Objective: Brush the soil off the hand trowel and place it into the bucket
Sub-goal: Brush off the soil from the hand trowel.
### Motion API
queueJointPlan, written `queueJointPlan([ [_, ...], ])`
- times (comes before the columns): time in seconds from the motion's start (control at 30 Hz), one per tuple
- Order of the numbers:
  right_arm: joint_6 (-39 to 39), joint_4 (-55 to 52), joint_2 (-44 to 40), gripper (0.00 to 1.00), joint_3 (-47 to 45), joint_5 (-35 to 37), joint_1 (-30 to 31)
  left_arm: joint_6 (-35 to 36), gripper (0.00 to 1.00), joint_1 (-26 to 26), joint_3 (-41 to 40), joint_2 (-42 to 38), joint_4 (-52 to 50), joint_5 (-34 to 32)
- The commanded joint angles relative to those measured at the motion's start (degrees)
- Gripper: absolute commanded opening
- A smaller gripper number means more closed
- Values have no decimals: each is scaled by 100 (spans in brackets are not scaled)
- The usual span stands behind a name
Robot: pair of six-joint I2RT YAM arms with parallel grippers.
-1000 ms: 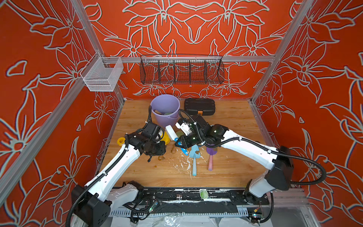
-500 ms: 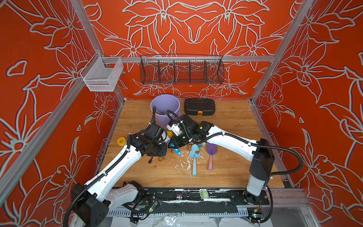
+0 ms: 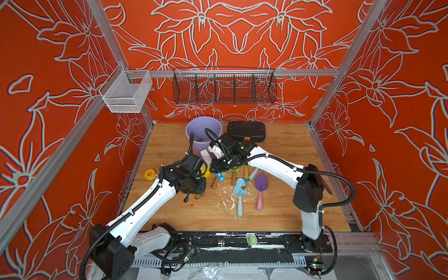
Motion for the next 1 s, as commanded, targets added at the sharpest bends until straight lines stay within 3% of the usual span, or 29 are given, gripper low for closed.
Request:
queueJointPlan([
  [0.0,-126,-53,96,0,262,137,-148,-14,0,-43,-9,-46,70,-200],
  [0.1,-85,71,-155,0,82,53,-315,15,0,-38,170,-48,25,-371],
  [0.37,349,794,-1669,0,-1890,174,-503,118,0,9,1199,356,24,-635],
  [0.57,713,1178,-2518,0,-3021,446,-511,328,0,395,2471,1487,132,-335],
  [0.73,753,1304,-2792,0,-3355,460,-518,466,0,939,3878,2808,-24,-91],
  [0.97,707,1332,-2987,0,-3498,513,-512,444,0,1204,5661,4412,-513,-153],
])
